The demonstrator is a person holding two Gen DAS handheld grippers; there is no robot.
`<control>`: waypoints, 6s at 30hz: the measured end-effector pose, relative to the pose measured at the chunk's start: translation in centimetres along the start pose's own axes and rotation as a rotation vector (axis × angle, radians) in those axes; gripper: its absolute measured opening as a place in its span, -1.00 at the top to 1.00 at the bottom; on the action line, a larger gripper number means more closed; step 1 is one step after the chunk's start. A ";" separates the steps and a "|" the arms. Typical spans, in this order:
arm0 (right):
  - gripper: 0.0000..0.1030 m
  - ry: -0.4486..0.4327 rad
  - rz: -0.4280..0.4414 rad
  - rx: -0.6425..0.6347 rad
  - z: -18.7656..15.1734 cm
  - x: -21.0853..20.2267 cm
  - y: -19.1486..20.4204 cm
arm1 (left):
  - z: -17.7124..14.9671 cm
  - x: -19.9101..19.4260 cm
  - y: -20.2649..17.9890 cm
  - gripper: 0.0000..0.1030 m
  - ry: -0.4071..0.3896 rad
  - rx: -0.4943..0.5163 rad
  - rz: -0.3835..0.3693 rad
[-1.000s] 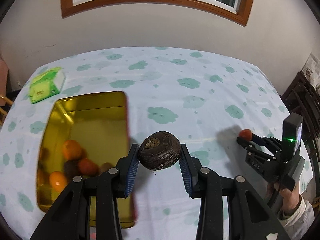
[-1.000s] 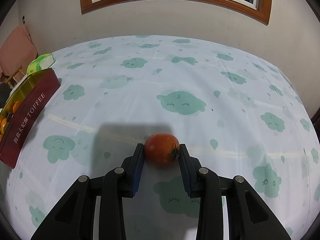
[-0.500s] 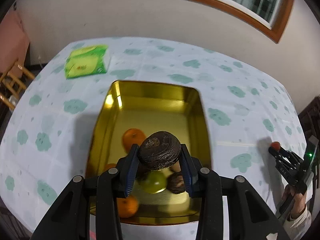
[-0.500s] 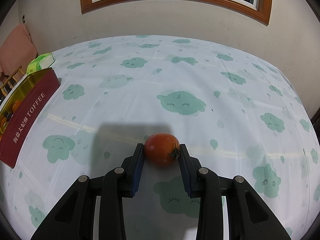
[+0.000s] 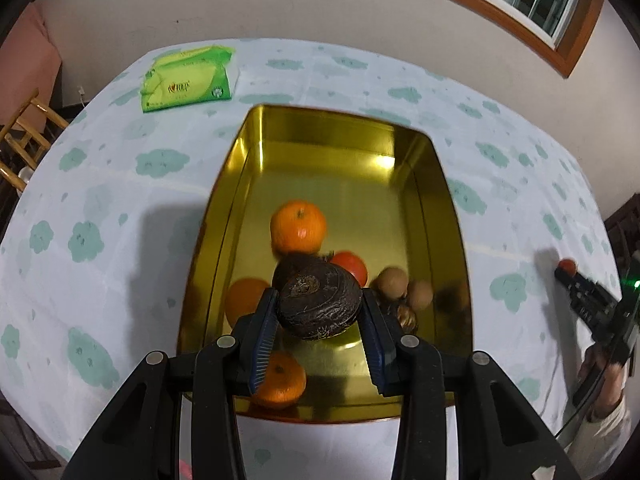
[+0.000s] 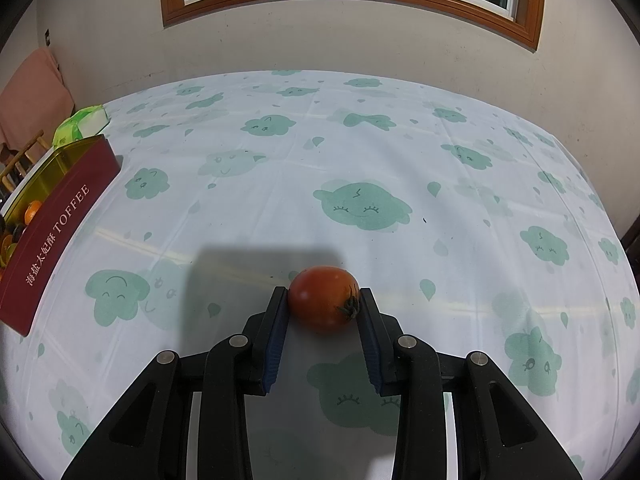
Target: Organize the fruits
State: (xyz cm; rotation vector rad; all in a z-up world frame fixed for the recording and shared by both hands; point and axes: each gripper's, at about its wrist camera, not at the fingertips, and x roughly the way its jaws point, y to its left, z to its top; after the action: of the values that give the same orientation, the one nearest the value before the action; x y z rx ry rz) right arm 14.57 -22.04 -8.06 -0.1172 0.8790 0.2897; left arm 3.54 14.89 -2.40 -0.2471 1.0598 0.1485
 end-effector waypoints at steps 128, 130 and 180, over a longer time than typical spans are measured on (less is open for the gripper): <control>-0.41 -0.051 0.306 -0.324 2.7 -5.3 28.3 | -5.7 -6.0 5.9 -0.73 -0.190 -0.024 0.225; -0.48 -0.056 0.306 -0.304 2.6 -6.1 27.9 | -5.7 -6.0 5.7 -0.73 -0.186 -0.019 0.223; -0.99 0.079 0.231 -0.201 -2.5 -7.4 24.9 | -6.9 -5.6 1.0 -0.73 -0.122 0.059 0.192</control>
State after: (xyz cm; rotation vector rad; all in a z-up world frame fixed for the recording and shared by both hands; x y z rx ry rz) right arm 0.91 -0.34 -3.49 -0.2153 0.9421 0.5924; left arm -5.19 13.98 -0.82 -0.0818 0.9634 0.3013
